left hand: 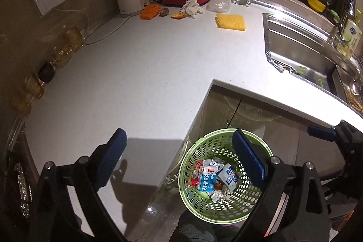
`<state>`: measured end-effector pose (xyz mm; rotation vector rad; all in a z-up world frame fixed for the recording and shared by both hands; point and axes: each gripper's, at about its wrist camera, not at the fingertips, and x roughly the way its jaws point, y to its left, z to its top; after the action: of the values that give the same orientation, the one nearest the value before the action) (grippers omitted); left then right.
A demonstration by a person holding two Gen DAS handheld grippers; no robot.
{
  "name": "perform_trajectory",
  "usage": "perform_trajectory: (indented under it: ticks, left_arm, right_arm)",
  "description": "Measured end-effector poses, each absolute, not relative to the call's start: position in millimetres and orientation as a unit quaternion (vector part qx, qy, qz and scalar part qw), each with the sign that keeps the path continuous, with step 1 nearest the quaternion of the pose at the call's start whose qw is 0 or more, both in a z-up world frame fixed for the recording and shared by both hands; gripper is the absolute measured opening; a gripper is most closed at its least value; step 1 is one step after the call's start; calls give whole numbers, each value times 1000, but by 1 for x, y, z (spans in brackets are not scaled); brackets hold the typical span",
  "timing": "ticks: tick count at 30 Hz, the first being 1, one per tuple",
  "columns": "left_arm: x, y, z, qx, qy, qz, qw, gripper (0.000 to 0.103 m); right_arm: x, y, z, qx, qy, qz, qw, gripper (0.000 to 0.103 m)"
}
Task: Collect trash
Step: 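Release the alcohol wipe packet into the green basket with the right gripper, then move both open grippers back over the counter toward the remaining trash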
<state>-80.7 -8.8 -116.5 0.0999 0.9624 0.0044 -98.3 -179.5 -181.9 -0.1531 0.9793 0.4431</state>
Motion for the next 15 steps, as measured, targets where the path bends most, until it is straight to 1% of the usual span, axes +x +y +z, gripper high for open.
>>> perform_trajectory:
  ticks: [7, 8, 15]
  left_arm:
    - [-54, 10, -100, 36, 451, 2, 892, 93]
    - [-49, 13, -98, 36, 449, 2, 893, 95]
    - [-12, 27, -96, 32, 445, 1, 895, 95]
  right_arm:
    - [-66, -175, -145, -73, 446, 173, 875, 101]
    - [-61, -174, -142, -72, 445, 172, 876, 101]
    - [-18, -164, -131, -75, 441, 160, 880, 101]
